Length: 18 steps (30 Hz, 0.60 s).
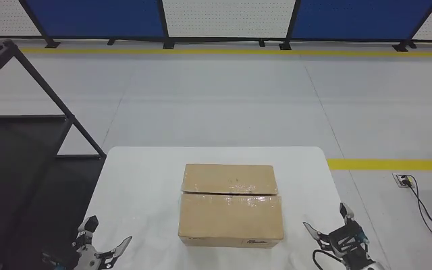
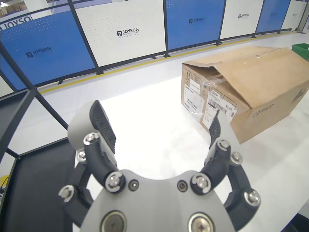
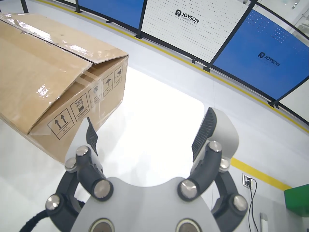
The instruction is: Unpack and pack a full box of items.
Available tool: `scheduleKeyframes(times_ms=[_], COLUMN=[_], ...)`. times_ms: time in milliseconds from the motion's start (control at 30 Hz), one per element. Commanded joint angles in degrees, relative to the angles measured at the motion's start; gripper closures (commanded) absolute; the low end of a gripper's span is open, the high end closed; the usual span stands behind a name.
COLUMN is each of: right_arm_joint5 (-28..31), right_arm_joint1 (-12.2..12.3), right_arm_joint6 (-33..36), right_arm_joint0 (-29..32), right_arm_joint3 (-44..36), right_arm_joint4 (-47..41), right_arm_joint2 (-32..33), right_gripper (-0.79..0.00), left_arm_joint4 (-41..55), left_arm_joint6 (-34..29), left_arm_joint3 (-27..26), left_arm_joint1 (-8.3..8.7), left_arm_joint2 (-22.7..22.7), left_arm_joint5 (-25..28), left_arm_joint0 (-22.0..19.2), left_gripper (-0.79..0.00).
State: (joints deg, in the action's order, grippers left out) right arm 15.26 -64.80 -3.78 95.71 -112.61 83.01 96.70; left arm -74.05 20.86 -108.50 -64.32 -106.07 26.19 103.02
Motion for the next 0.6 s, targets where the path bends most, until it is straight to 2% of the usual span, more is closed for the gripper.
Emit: scheduleKeyframes(times_ms=[0, 267, 333, 567], right_arm_joint5=[-0.02, -0.47, -0.04, 0.22], right_arm_joint1=[0.0, -0.13, -0.04, 0.86], right_arm_joint6=[-0.01, -0.97, -5.18, -24.14], right_arm_joint0=[0.0, -0.36, -1.23, -2.8], right_arm_joint3=[0.01, -0.08, -1.02, -0.12], right_arm_joint4=[0.01, -1.51, 0.46, 15.79], right_arm_joint2=[0.0, -0.3, -0.05, 2.62], right_gripper=[-0.785, -0.785, -0.785, -0.785], left_arm_joint4=[0.0, 0.27, 0.07, -3.85], left_arm_joint6=[0.0, -0.29, -0.13, 1.38], left_arm_joint3=[0.0, 0.04, -0.27, 0.55], left_arm_joint1=[0.0, -0.03, 0.05, 0.92], left_arm_joint2=[0.0, 0.09, 0.43, -0.64], left_arm_joint5=[0.01, -0.23, 0.91, 8.88], left_arm_joint0=[0.0, -0.18, -1.17, -5.48], left_gripper=[-0.785, -0.785, -0.785, -0.785])
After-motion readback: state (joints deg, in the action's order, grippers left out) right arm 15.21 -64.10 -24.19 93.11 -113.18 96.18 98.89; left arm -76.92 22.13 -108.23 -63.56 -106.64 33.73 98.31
